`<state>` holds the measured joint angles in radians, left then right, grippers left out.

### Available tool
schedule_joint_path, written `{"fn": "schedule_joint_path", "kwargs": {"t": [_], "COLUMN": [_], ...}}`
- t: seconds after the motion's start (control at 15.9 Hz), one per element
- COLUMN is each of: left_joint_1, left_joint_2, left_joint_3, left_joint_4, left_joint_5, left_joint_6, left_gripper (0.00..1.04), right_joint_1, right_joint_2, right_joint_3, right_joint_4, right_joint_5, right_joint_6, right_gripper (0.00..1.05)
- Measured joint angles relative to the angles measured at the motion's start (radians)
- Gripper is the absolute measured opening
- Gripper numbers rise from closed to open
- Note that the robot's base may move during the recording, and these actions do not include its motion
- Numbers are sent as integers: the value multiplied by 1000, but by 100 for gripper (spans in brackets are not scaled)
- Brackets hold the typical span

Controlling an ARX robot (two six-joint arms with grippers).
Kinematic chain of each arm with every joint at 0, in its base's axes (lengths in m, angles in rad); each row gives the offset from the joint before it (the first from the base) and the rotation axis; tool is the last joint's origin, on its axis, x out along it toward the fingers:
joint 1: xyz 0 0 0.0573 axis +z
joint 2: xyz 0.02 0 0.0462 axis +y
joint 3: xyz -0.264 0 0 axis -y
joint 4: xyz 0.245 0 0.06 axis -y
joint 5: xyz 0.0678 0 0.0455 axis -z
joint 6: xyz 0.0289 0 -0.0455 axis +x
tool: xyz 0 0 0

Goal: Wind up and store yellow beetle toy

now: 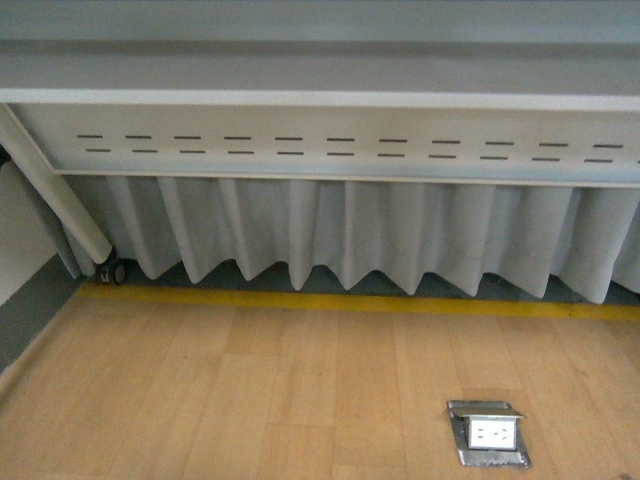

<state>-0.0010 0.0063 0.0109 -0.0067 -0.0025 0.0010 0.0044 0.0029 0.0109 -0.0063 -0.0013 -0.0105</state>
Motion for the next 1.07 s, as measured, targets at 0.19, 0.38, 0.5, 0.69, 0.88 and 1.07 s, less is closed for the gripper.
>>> {"fn": "schedule_joint_path", "kwargs": {"t": [0.19, 0.38, 0.5, 0.69, 0.88, 1.07], "left_joint_1": [0, 0, 0, 0, 0, 0], "left_joint_2": [0, 0, 0, 0, 0, 0], "left_joint_3": [0, 0, 0, 0, 0, 0], "left_joint_4": [0, 1, 1, 1, 1, 1], "left_joint_5": [2, 2, 2, 2, 2, 2], "left_joint_6": [0, 0, 0, 0, 0, 0], "left_gripper": [98, 98, 98, 98, 98, 98], "right_joint_1": [0, 0, 0, 0, 0, 0], "right_joint_2": [0, 0, 0, 0, 0, 0], "right_joint_3": [0, 0, 0, 0, 0, 0], "right_joint_4": [0, 1, 1, 1, 1, 1], "right_joint_5": [2, 2, 2, 2, 2, 2], "right_joint_6": [0, 0, 0, 0, 0, 0], "right_gripper": [98, 98, 98, 98, 98, 98]}}
